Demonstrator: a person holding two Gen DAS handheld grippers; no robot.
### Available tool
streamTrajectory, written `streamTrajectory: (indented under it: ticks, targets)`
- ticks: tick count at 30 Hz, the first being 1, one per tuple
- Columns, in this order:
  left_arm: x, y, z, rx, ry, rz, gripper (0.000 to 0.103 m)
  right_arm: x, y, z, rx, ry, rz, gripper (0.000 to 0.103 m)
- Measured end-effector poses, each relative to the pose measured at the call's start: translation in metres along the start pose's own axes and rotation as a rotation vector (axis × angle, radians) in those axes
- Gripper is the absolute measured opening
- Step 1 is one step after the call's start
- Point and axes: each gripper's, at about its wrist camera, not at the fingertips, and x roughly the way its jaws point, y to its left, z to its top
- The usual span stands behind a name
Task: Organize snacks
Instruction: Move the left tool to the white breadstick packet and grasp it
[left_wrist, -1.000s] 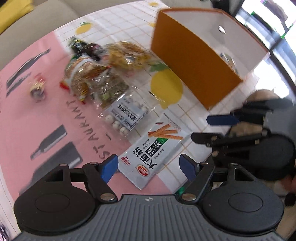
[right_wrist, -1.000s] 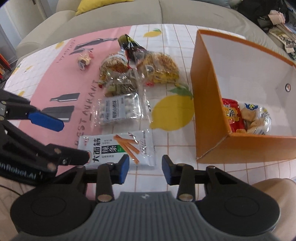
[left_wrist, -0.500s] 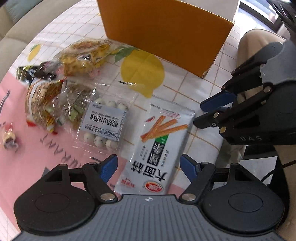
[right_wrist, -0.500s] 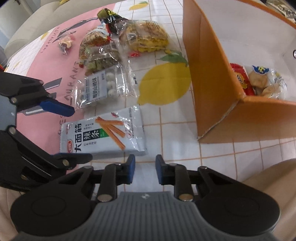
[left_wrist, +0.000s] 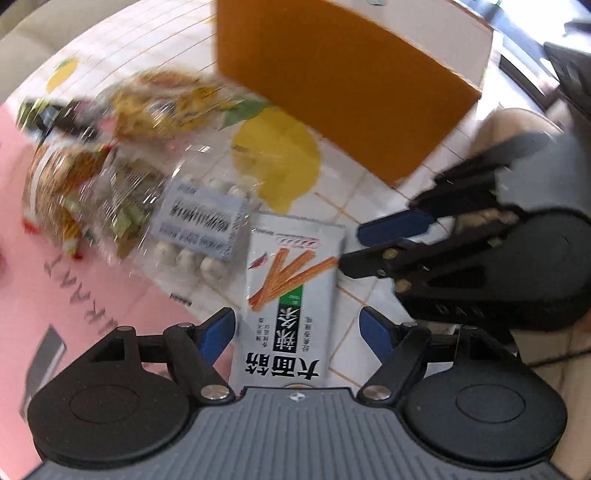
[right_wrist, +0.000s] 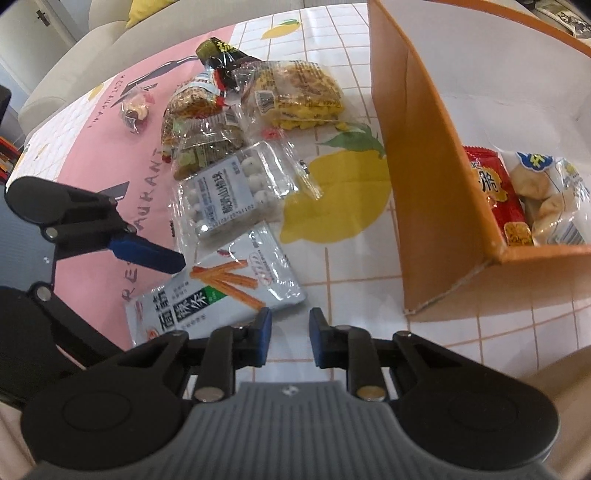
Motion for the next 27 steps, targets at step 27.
streamTrajectory:
  ticks: [27]
  targets:
    - [-0.011,-0.011,-0.017,-0.240,-0.019,0.169,0.056,-0.010,0.001,0.001,0.027,-0.018,0.017,0.021]
